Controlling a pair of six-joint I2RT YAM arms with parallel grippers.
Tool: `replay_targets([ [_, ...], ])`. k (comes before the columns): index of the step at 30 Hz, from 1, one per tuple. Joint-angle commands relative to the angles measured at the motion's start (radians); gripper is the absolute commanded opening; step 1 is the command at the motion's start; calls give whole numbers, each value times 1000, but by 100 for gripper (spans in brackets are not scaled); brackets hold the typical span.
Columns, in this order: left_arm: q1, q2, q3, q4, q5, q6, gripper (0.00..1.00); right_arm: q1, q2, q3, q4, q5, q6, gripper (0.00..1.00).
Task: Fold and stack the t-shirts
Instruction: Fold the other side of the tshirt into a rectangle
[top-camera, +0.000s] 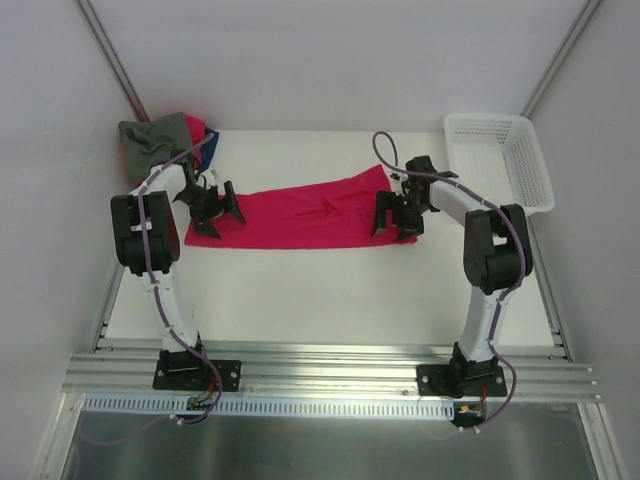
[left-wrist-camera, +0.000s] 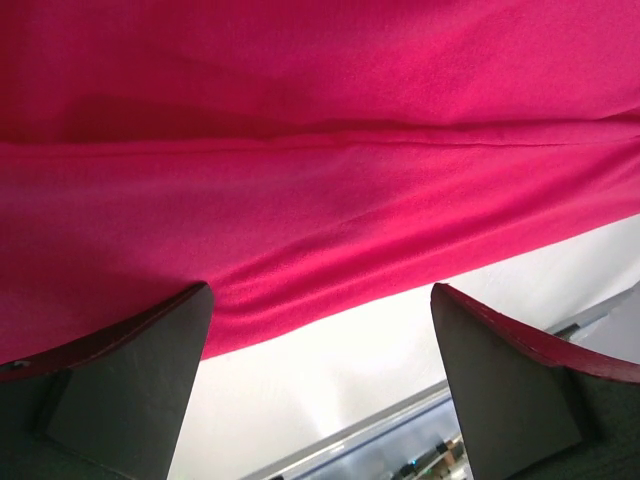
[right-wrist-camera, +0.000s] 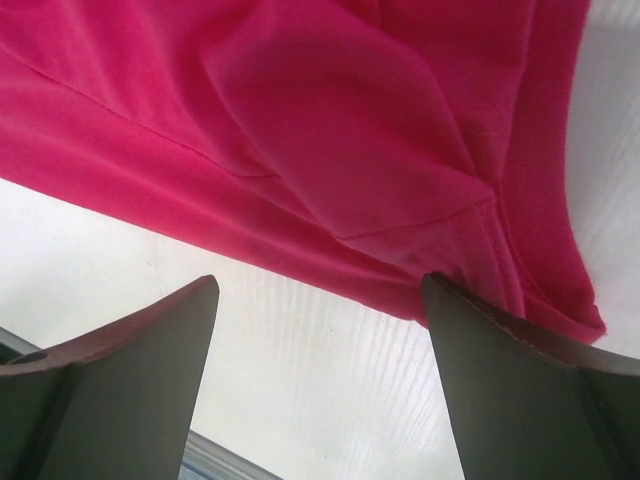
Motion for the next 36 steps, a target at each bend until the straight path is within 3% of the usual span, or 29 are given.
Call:
replay_targets([
  [1,19,-58,-65,-46,-81,5,94,-18,-70,-49,-89,21,-12,89],
  [7,19,-125,-56,-46,-80,12,94,-21,-124,-85,-112,4,-14,89],
  [21,-9,-218,177,-49,-54,61,95,8,-148,165,-103,7,-29,89],
  [30,-38,-109,145,-34,-97,69,94,52,57,315,-55,-14,-3,90],
  [36,-58,9,205,-31,-121,94,94,71,190,413,-40,-19,24,90],
])
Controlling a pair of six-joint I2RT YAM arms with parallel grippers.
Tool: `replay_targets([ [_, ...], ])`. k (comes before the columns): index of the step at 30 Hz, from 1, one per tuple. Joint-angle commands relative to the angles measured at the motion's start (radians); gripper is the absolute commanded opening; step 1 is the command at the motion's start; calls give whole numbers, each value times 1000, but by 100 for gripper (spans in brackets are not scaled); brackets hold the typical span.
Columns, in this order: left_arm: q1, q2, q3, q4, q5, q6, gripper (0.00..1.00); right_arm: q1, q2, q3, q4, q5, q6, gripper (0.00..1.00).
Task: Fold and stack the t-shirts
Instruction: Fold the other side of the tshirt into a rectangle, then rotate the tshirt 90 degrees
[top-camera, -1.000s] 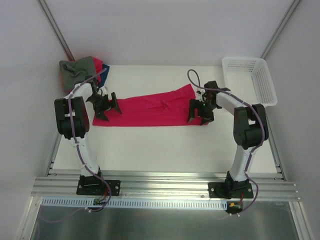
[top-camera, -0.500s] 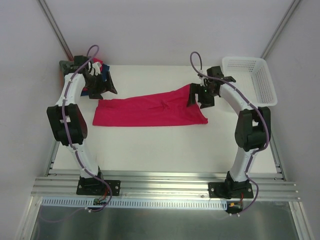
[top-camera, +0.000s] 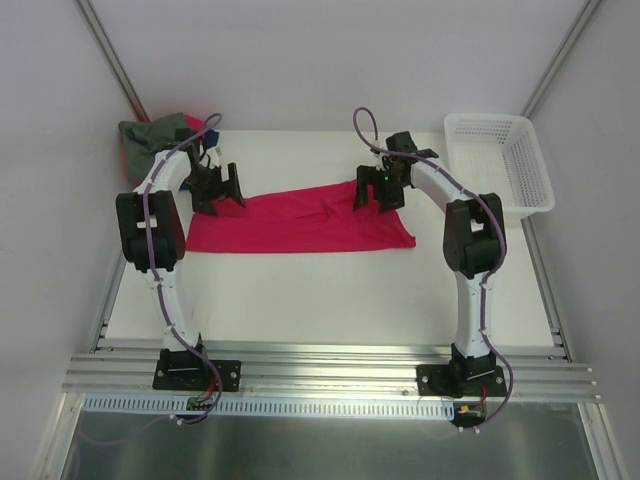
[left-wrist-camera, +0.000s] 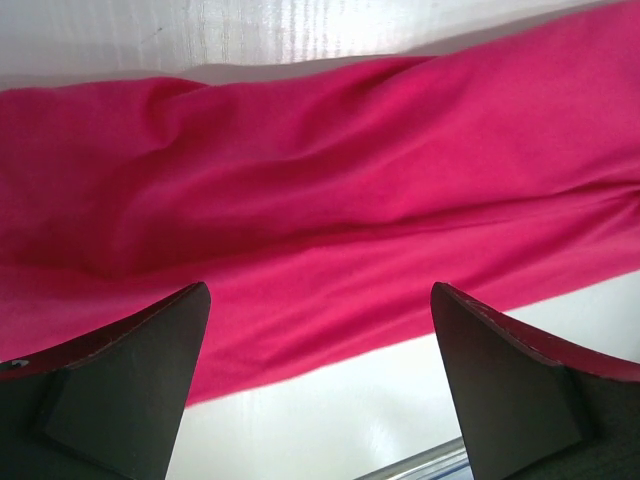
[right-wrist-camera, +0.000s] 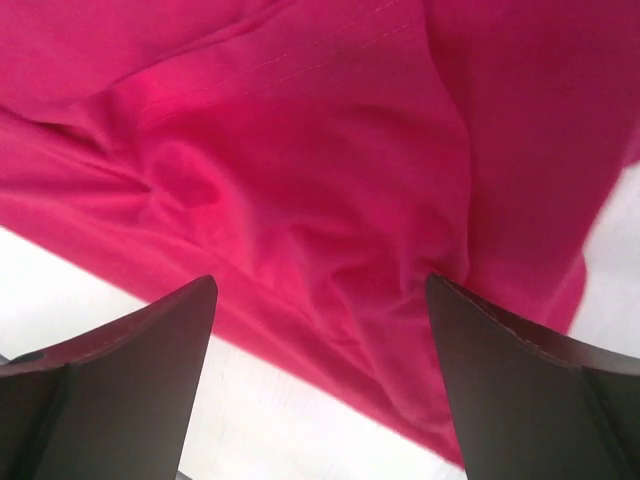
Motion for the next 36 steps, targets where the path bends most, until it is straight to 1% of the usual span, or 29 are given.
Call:
replay_targets([
  [1,-13,50,57,-11,-30,35,94,14,43,72,12,-23,32,90],
  [6,-16,94,74,-11,-54,41,94,16,81,89,23,-16,51,91],
  [9,-17,70,31,-14,-71,38,94,14,96,92,20,-9,51,91],
  [12,-16,4,-52,-12,-72,26,95,11,107,98,25,1,54,91],
  [15,-14,-94,-157,-12,-79,18,95,11,122,116,28,12,54,92],
  [18,-10,-155,-219,-14,-74,14,95,13,141,142,29,18,55,92],
  [23,-13,-197,-259,-15,-69,10,95,22,149,158,35,27,58,93],
  [26,-11,-203,-247,-17,-79,12,95,28,145,159,34,26,57,93],
  [29,-10,-199,-170,-23,-89,23,95,28,113,168,32,17,54,93],
  [32,-10,-147,-68,-24,-96,36,95,26,54,187,41,9,71,93],
  [36,-5,-76,-12,-26,-79,37,95,39,-6,188,48,1,78,93],
])
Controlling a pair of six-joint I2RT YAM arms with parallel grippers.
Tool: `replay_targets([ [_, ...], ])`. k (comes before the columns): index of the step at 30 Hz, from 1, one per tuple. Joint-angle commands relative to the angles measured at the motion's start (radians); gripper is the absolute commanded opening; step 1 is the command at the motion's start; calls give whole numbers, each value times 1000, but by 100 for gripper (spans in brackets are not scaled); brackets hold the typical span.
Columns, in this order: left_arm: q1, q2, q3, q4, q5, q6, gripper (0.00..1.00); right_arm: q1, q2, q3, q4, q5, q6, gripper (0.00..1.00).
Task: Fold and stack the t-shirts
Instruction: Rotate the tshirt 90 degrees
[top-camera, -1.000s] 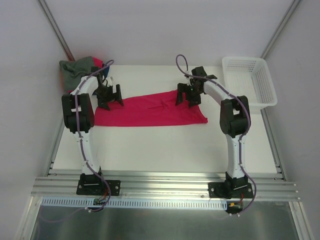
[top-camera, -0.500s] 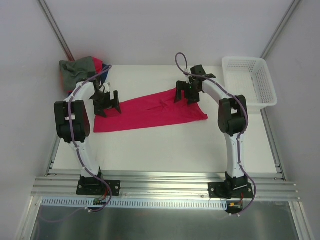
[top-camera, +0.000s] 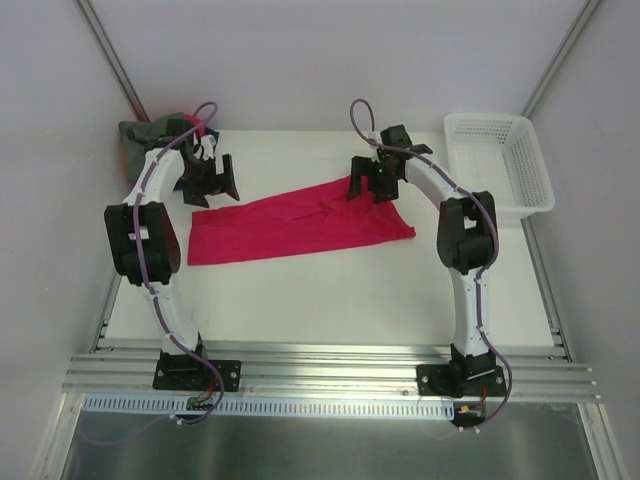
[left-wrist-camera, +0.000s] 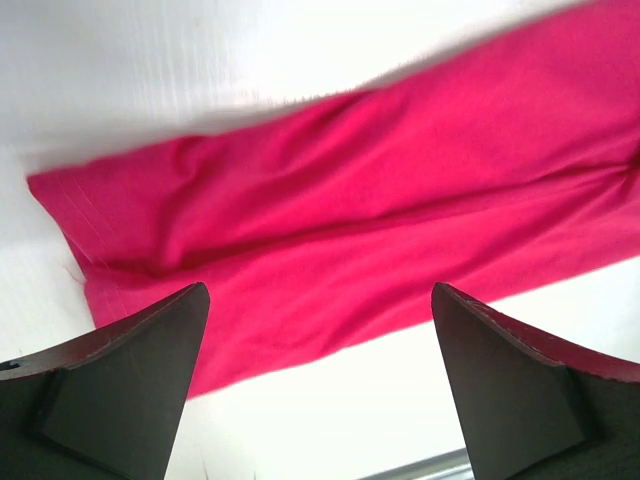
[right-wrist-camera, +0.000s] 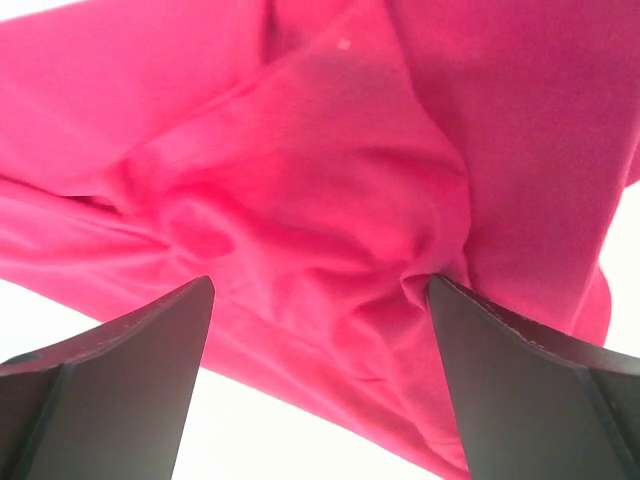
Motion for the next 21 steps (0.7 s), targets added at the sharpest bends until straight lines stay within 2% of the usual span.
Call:
replay_targets([
  [1,6,68,61,-19,8,7,95,23,-131,50,20,-19,25,93],
  [7,6,129,84,-19,32,1,95,38,-133,-34,1,-30,50,94],
  [12,3,95,32,-19,43,-2,95,40,-115,-85,8,-28,51,94],
  [21,3,86,-36,-19,41,-5,95,40,-52,-71,-10,-22,53,95],
])
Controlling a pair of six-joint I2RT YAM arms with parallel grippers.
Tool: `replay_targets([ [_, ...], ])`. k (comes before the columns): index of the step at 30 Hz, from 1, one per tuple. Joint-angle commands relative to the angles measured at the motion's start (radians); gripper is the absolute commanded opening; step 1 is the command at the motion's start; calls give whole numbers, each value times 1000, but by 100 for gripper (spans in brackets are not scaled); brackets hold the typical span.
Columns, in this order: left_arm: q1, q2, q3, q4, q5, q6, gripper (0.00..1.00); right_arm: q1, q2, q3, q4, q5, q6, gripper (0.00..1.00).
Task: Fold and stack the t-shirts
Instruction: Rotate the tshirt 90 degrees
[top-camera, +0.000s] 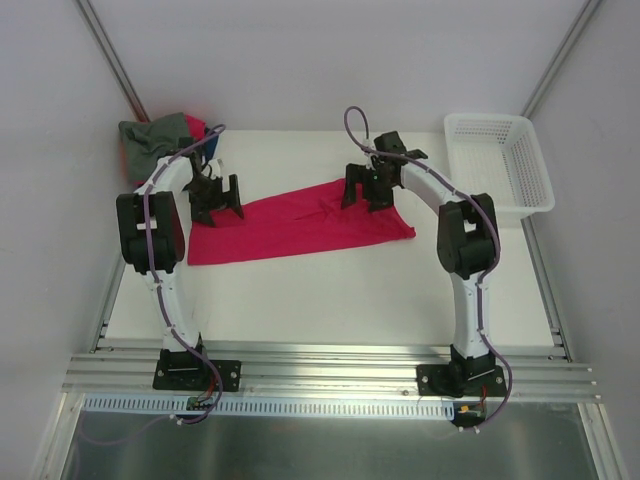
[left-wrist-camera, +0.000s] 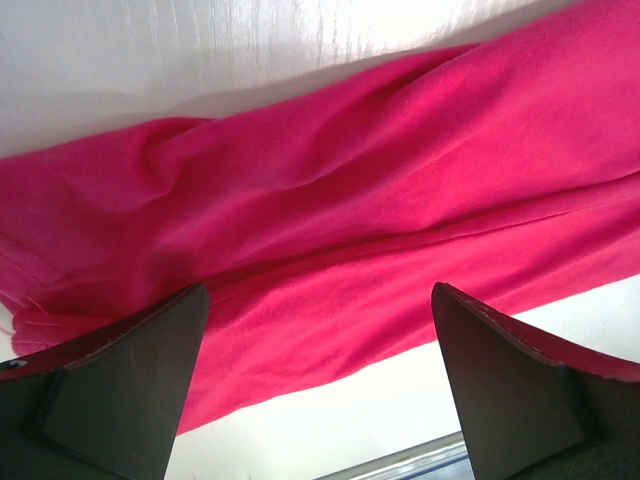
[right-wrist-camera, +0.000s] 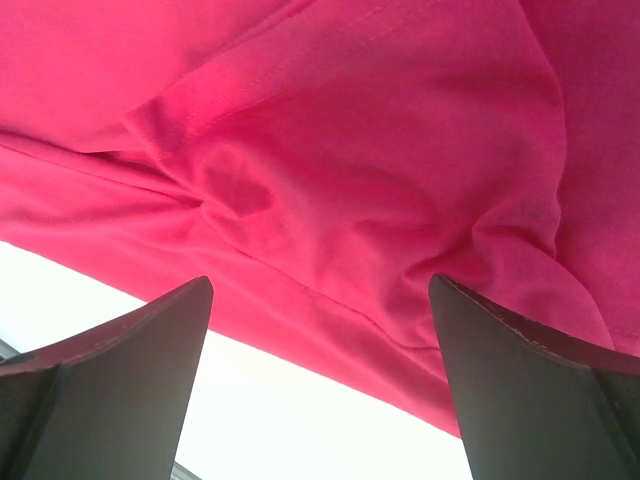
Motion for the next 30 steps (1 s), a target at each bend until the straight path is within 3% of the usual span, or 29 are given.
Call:
replay_targets([
  [1,3,-49,-21,-18,15,-4,95,-2,35,23,-17,-9,16,95],
  [8,3,-22,-62,-32,-1,5,95,-25,145,116,-11,-20,59,95],
  [16,-26,-83,-186,-35,-11,12,95,-44,273,380,43,-22,88,95],
  [20,-110,-117,-275,-36,22,3,95,-57,343,507,96,-35,114,95],
  [30,-249,-190,-429,-26,76,-36,95,-80,396,586,152,-63,172,95],
])
